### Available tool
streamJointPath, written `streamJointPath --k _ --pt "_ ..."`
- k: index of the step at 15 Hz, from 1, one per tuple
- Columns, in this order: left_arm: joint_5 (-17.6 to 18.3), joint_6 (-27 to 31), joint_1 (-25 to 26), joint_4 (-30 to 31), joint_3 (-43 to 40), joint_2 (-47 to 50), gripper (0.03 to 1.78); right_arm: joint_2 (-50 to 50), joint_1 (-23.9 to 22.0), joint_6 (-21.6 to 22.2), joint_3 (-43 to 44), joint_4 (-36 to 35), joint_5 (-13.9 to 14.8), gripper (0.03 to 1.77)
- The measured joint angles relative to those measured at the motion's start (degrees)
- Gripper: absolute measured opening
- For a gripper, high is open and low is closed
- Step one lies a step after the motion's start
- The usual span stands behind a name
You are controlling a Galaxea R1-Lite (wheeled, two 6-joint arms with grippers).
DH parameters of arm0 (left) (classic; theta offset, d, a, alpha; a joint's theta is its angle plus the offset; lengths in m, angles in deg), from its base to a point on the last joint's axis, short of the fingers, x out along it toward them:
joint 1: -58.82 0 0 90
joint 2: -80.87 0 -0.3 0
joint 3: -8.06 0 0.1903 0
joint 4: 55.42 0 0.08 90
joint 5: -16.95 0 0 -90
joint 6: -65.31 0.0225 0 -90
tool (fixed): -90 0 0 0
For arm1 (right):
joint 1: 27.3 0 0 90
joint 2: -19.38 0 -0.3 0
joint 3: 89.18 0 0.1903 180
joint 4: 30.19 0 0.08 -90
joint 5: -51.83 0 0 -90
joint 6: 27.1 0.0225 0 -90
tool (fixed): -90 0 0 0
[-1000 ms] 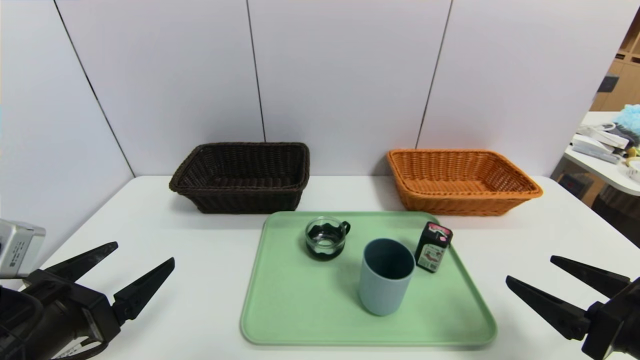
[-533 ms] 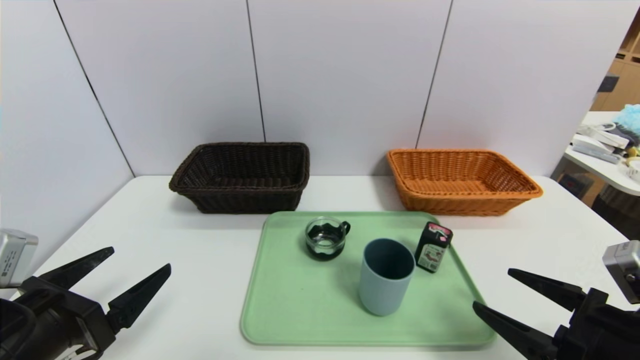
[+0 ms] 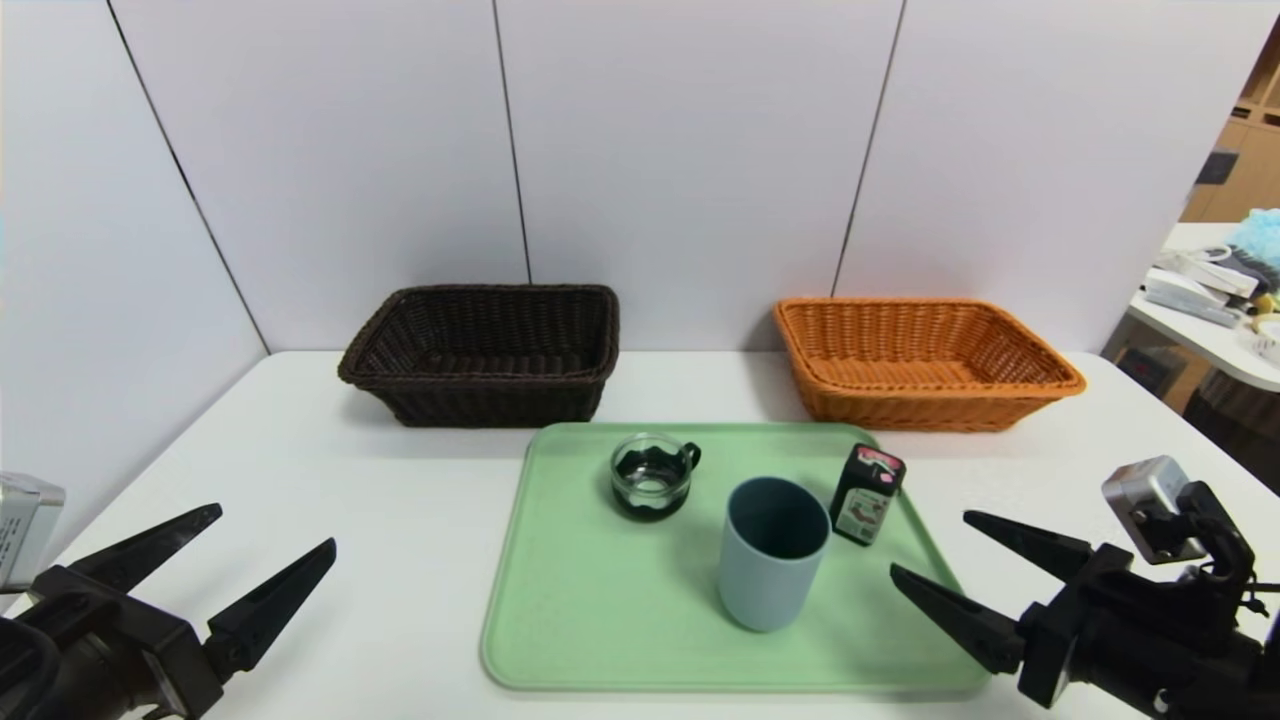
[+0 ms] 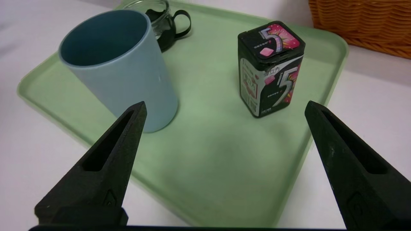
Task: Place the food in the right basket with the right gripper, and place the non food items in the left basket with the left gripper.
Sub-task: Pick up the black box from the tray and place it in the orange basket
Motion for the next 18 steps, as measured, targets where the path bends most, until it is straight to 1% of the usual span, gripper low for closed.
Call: streamJointPath --k 4,5,10,14,18 --pt "-0.01 -0.44 0.00 -0.22 -0.55 0.54 1.69 -9.87 -1.51 -3.12 0.00 -11.19 -0.01 1.70" --pt "-0.01 -0.48 0.00 -0.20 -0.72 0.69 1.69 -11.63 -1.99 -3.57 0.00 -12.87 -0.11 1.70" --pt "-0.01 -0.66 0.07 -0.17 -1.24 1.44 1.69 -16.10 -5.21 -6.72 0.41 -13.37 -1.41 1.70" --pt "-0.01 -0.52 0.00 -0.17 -1.24 1.63 1.69 -17.81 -5.42 -6.94 2.61 -13.40 -1.50 1.70" --pt "-0.01 -0.48 0.05 -0.24 -1.60 1.69 1.69 -19.37 -4.57 -7.18 4.90 -13.40 -1.41 1.70"
